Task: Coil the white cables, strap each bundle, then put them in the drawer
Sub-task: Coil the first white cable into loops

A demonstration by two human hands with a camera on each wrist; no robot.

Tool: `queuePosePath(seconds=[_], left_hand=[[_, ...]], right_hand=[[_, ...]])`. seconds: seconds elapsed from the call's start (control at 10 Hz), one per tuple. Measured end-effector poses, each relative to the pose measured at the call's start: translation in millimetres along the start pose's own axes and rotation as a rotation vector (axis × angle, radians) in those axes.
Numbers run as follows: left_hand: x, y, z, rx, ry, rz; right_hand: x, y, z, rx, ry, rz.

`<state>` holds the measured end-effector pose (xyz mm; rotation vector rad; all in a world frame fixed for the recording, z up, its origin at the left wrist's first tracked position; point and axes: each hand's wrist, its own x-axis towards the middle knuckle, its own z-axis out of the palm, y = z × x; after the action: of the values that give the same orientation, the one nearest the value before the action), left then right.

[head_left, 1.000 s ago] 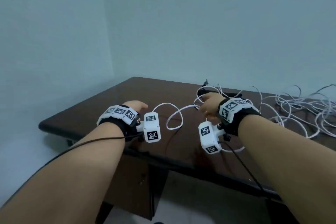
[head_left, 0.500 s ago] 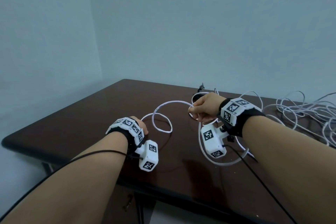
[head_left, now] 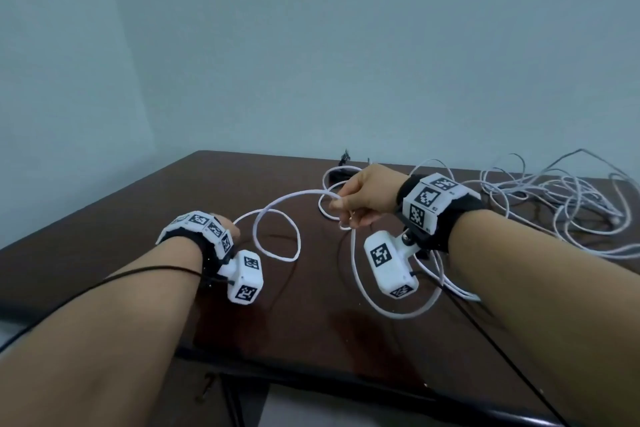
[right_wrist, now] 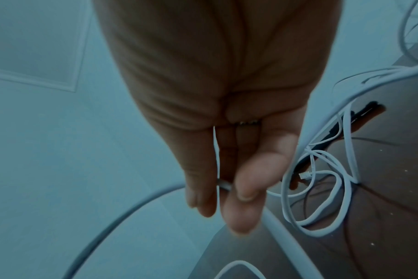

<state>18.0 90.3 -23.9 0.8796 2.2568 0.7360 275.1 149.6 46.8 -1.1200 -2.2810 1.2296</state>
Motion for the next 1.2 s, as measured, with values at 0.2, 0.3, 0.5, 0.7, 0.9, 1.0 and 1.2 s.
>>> queuePosePath(seconds=[0.2, 0.3, 0.5, 0.7, 0.9, 1.0, 1.2], left_hand=[[-33, 26, -12, -0.657, -0.254, 0.159], [-55, 38, -12, -0.769, -0.347, 0.25], [-90, 54, -4, -0.964, -0.543, 0.313], [-116, 66, 6, -1.037, -0.73, 0.291], [-130, 70, 16, -0.912, -0.852, 0.306], [-138, 74, 25, -0.731, -0.922, 0.309], [-149, 85, 41, -0.646, -1.064, 0.375]], right_hand=[[-4, 2, -7, 0.058, 0.089, 0.022], [-9, 0, -10, 0.088, 0.152, 0.034], [-20, -7, -20, 0.108, 0.305, 0.097], [-22, 0, -38, 0.108, 0.403, 0.226], [-31, 19, -58, 0.171, 0.51, 0.297], [-37, 33, -59, 0.207, 0.554, 0.302], [-42, 36, -56, 0.114, 0.532, 0.225]])
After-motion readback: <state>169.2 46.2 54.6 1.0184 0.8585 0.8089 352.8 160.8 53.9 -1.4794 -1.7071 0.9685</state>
